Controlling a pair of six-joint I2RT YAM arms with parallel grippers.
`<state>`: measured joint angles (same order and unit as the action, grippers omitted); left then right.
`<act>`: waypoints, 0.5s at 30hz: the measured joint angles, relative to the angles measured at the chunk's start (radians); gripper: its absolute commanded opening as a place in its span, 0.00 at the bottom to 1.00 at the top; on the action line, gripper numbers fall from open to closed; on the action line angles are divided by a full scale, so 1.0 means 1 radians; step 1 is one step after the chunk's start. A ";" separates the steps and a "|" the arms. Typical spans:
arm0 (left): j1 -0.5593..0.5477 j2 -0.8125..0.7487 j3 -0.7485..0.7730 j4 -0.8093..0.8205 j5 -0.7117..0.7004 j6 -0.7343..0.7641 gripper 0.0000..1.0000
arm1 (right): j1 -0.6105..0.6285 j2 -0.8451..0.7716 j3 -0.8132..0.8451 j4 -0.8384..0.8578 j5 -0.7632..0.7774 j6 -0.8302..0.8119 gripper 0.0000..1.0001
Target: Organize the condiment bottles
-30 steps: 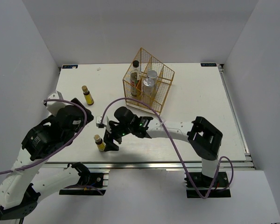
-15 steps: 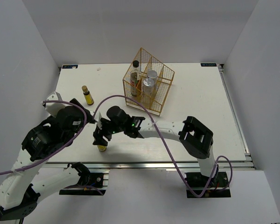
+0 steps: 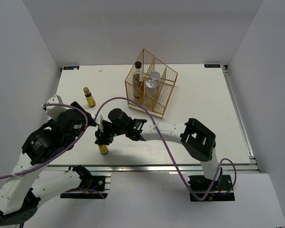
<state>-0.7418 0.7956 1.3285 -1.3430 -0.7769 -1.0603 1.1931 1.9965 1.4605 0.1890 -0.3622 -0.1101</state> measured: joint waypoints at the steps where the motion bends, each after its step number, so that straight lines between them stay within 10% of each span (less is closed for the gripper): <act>1: 0.000 0.000 0.000 0.000 0.000 0.000 0.93 | 0.000 -0.003 -0.004 0.001 0.000 -0.006 0.11; 15: 0.000 0.014 -0.051 0.034 0.007 0.013 0.78 | -0.278 -0.341 0.018 -0.334 -0.178 -0.056 0.00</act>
<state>-0.7418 0.8101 1.2774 -1.3090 -0.7700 -1.0477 0.9150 1.6554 1.4784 -0.1452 -0.5400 -0.1665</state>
